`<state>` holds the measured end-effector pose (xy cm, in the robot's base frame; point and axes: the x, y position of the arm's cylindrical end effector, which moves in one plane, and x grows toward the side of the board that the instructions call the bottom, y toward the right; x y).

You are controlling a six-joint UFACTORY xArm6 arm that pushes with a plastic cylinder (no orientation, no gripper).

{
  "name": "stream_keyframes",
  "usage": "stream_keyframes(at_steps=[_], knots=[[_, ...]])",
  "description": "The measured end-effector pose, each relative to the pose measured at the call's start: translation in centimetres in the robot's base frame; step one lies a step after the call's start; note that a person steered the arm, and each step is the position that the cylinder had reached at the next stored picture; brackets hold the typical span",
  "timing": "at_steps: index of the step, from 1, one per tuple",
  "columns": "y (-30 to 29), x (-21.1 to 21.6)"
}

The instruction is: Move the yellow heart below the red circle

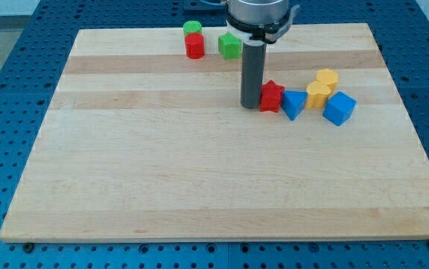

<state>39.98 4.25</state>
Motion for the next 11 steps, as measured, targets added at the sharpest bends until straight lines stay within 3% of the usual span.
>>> stream_keyframes(at_steps=[1,3,4,5,6,7,8,9,10,11], knots=[[0.0,0.0],[-0.1,-6.7],[6.3,-9.9],[14.5,-10.1],[19.3,-4.6],[15.5,0.2],[10.7,0.7],[11.0,-1.5],[4.1,-2.7],[5.8,-3.6]])
